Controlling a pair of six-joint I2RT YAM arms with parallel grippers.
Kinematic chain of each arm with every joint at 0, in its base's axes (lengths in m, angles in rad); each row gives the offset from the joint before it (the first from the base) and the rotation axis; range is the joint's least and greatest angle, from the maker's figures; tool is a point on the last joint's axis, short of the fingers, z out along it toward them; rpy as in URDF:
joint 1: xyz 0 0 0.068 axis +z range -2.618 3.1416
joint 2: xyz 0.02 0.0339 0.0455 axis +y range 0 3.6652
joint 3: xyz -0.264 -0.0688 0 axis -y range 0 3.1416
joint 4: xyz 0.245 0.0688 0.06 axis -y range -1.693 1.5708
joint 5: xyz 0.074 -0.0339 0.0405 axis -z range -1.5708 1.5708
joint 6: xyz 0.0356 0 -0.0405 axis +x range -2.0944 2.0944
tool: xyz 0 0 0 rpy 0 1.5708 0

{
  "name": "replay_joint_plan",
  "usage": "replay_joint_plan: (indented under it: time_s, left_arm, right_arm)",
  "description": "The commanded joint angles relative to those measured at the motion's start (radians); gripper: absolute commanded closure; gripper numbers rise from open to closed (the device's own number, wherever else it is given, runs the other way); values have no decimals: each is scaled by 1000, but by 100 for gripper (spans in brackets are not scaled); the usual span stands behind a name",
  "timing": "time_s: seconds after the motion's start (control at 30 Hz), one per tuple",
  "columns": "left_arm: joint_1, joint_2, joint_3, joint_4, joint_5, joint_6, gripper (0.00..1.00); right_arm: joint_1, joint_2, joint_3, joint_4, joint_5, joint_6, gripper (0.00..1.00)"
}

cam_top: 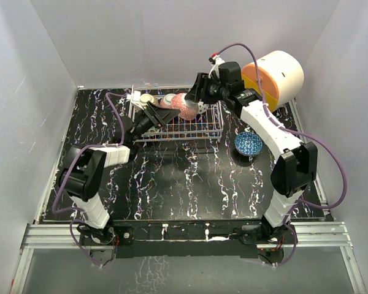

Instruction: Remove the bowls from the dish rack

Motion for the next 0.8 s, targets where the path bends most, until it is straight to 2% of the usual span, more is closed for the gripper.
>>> replay_joint_plan:
  time_s: [0.0,0.27,0.37,0.77]
  left_arm:
    - [7,68,10,358,64,-132,10]
    - [7,173,53,530,59,-263,19]
    - [5,171,54,532,66,-265,21]
    - [3,120,79,532,102,-265,21]
  right_arm:
    - [-27,-95,-8,132,-87,37,77]
    - [-55,-112,-53,154,-127,53,77]
    - [-57,-110,-64,160,-131,54,77]
    - [-63,-94,-92,206,-168,84,77]
